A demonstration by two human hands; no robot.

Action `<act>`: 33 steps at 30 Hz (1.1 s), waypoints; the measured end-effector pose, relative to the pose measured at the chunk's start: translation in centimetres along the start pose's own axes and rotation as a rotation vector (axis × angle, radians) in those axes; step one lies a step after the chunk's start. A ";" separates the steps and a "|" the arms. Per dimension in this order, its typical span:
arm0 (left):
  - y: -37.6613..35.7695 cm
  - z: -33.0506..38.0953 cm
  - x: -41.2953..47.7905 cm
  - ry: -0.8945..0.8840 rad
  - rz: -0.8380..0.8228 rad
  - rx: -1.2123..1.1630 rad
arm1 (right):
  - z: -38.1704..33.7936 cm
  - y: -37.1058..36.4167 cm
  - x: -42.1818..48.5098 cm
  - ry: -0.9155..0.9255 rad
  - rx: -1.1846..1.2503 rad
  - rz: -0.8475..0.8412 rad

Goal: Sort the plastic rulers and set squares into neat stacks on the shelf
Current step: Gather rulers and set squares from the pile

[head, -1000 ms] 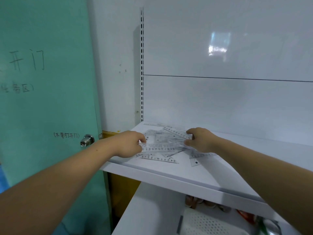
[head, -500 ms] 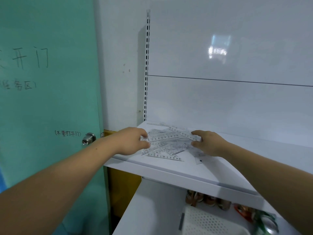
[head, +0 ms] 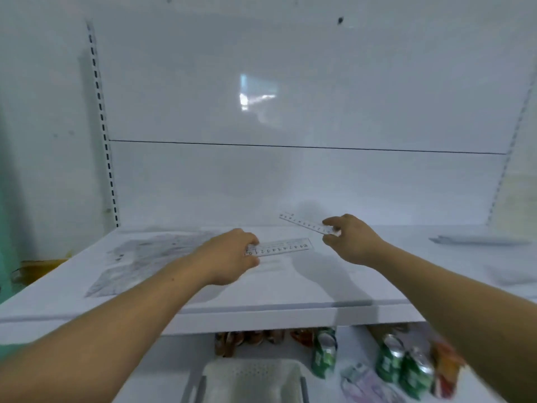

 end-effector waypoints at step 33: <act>-21.7 36.6 23.5 -0.165 -0.132 -0.124 | 47.2 13.6 7.7 -0.153 -0.017 -0.063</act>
Point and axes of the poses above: each hand's wrist, its own x-axis towards the middle knuckle, its own y-axis out of the back of the hand, z = x × y, the point moved 2 cm from there along x, towards the middle knuckle, and after that the axes turned 11 degrees about z, right-handed, at the moved point
